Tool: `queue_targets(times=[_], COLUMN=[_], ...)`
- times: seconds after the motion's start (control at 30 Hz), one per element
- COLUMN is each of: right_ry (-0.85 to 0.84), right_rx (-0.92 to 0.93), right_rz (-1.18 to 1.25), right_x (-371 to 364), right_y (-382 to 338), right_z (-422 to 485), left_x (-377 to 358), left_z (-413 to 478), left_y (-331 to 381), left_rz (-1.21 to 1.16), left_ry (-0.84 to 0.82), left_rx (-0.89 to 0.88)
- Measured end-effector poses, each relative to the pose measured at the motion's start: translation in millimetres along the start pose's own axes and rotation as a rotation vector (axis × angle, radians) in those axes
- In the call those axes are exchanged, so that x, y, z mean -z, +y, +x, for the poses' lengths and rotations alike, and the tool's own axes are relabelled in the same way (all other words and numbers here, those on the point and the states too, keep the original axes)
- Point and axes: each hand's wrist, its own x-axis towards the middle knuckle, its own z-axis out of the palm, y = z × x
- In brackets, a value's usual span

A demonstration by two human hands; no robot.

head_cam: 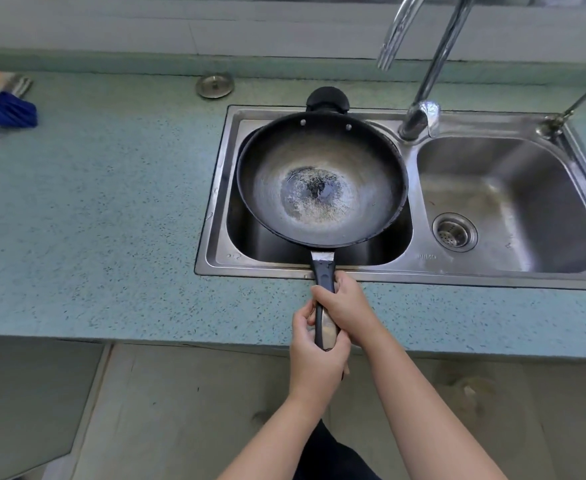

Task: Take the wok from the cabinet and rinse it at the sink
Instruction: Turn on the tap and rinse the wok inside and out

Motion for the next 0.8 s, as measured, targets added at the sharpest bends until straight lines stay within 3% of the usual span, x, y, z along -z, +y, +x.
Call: queue_targets(times=[0.43, 0.8], right_ry=[0.034, 0.141], right_rx=[0.018, 0.066], right_rz=[0.118, -0.042], right_x=[-7, -9], right_y=[-2, 10], right_z=[-4, -16], left_x=[4, 16], left_z=[3, 4], left_y=[4, 0], left_rz=[0.011, 0.071], left_ry=[0.023, -0.062], left_rx=[-0.012, -0.020])
